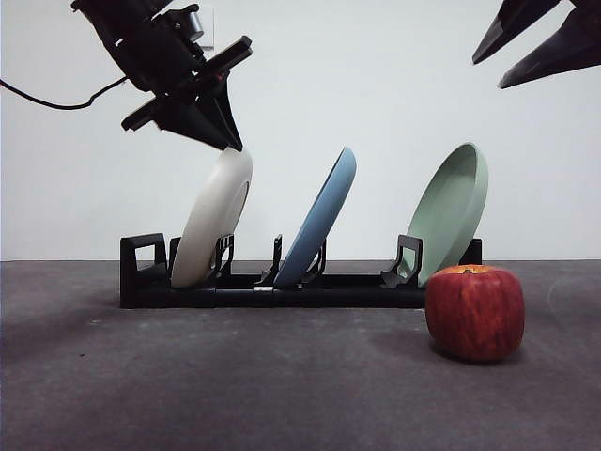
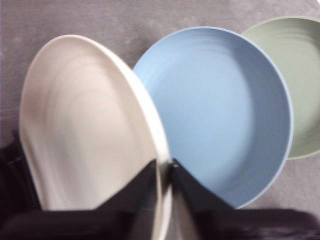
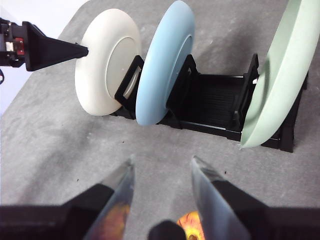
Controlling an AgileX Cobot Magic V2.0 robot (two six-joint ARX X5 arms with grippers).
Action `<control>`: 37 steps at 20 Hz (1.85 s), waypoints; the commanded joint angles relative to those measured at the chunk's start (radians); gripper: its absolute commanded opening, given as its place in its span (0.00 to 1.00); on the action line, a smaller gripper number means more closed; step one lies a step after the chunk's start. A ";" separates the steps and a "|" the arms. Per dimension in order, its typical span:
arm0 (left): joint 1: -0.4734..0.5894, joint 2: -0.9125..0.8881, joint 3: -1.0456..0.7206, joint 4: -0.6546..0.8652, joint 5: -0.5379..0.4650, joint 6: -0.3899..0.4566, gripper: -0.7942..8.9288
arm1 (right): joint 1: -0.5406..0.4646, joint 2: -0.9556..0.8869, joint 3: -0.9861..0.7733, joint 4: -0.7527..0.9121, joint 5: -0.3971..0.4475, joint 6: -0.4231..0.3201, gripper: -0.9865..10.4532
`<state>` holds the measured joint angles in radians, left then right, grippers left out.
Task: Take the yellow plate from the plate rack,put the plate on the table,take the apple from the table,put the apple in the plate
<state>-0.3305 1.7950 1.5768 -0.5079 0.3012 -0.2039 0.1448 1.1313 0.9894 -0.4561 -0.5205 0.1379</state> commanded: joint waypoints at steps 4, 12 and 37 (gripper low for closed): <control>-0.010 -0.018 0.002 0.003 -0.003 0.021 0.07 | 0.002 0.004 0.005 0.005 0.006 -0.008 0.25; -0.113 -0.283 0.002 -0.201 -0.011 0.110 0.07 | 0.000 0.004 0.005 0.003 0.003 -0.008 0.25; -0.710 -0.238 -0.514 -0.051 -0.560 0.078 0.07 | 0.000 0.004 0.005 -0.090 0.006 -0.008 0.25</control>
<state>-1.0416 1.5417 1.0657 -0.5701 -0.2523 -0.1612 0.1440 1.1316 0.9894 -0.5488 -0.5163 0.1375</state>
